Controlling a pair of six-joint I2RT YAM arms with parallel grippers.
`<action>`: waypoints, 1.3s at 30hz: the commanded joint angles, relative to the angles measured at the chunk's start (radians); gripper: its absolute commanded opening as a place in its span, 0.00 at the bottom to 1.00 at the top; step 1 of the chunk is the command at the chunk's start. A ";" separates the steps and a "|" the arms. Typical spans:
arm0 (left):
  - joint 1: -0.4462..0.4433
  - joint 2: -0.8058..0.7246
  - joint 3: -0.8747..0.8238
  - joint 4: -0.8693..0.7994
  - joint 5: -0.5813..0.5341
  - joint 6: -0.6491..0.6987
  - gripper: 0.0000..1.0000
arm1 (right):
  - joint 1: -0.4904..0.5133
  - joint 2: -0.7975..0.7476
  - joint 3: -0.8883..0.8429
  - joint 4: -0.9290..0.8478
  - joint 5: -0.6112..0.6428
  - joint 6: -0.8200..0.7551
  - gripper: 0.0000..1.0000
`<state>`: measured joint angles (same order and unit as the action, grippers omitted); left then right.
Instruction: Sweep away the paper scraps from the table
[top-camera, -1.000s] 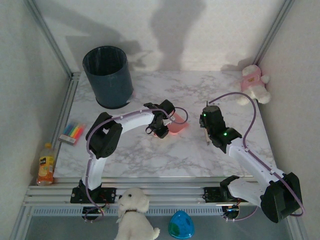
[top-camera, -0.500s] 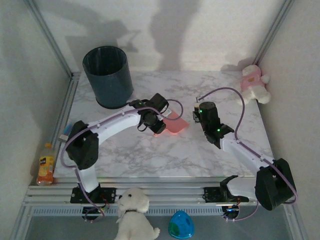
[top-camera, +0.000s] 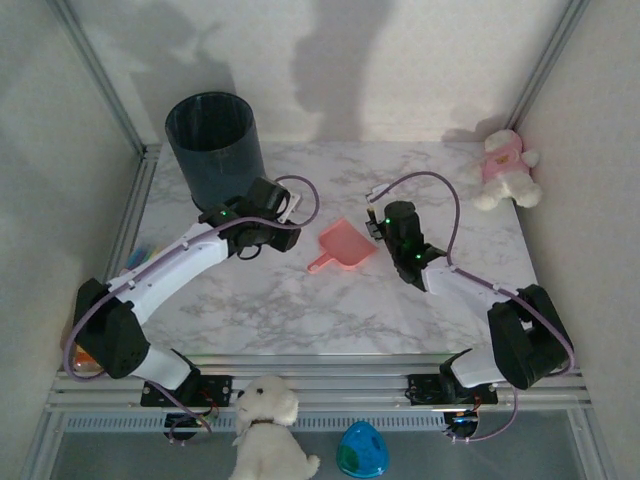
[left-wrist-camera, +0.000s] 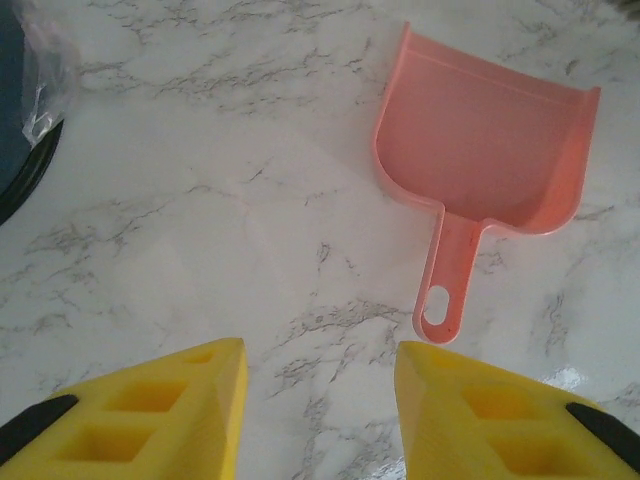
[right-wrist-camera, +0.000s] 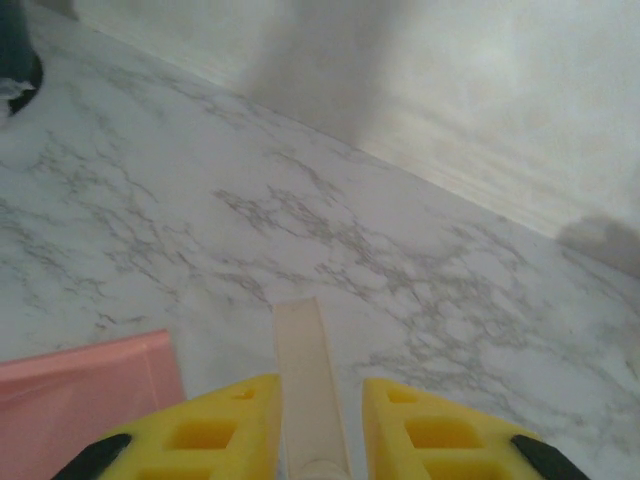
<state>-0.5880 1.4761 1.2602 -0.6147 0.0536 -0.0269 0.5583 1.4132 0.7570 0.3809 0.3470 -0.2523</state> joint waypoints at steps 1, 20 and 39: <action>0.012 -0.043 -0.029 0.018 -0.033 -0.058 0.41 | 0.030 0.025 0.009 0.114 0.017 -0.064 0.00; 0.039 -0.199 -0.180 0.162 -0.185 -0.069 0.42 | 0.179 0.203 0.037 0.218 0.231 -0.112 0.00; 0.047 -0.175 -0.180 0.145 -0.190 -0.070 0.42 | 0.265 0.262 0.038 0.203 0.277 -0.108 0.05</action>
<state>-0.5533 1.3052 1.0950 -0.4713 -0.1062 -0.0834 0.8082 1.6558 0.7719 0.5583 0.6022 -0.3645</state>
